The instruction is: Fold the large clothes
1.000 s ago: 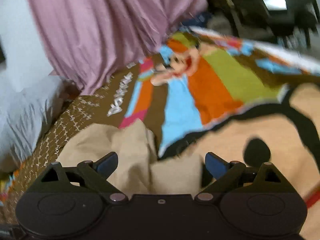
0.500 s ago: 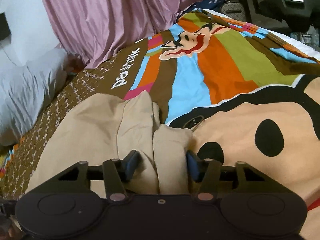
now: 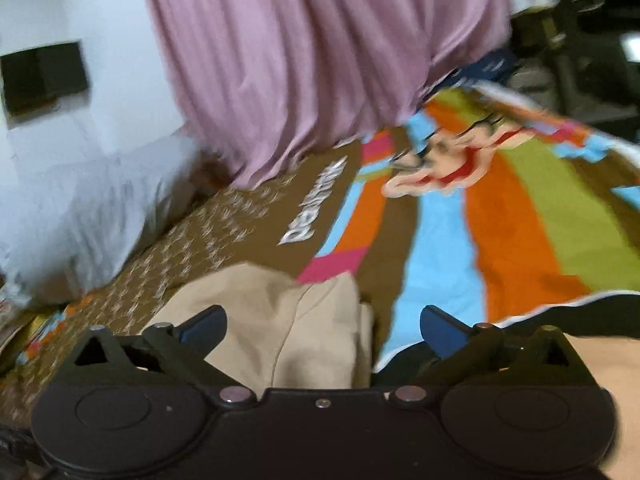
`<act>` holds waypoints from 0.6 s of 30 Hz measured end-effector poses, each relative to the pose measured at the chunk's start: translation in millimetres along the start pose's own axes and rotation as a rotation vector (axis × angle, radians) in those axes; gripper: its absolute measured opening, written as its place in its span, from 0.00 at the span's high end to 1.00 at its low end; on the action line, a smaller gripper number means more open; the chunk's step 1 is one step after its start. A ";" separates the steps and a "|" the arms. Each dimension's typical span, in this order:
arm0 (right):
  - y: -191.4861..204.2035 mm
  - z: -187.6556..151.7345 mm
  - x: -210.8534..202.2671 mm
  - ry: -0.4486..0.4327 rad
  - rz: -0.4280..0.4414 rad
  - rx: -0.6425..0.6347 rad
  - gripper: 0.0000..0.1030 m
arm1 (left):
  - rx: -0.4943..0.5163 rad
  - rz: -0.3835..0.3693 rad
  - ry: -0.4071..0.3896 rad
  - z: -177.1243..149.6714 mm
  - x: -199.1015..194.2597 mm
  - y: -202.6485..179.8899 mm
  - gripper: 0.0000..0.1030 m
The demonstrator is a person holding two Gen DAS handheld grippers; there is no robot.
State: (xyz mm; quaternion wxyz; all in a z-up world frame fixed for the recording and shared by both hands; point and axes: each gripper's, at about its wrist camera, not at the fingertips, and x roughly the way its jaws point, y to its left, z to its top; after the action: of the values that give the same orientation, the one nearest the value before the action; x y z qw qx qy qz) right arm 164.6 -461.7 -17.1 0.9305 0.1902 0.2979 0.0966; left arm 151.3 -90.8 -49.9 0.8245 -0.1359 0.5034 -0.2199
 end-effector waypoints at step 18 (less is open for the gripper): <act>-16.2 -13.8 32.0 0.168 0.006 0.080 0.01 | 0.009 -0.002 -0.006 -0.7 -1.0 1.0 0.00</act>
State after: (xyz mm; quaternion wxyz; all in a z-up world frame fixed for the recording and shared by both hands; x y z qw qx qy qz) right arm 183.2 -462.9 -50.6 0.8936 0.2192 0.3778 0.1032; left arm 150.6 -89.4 -49.9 0.8264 -0.1334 0.4997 -0.2229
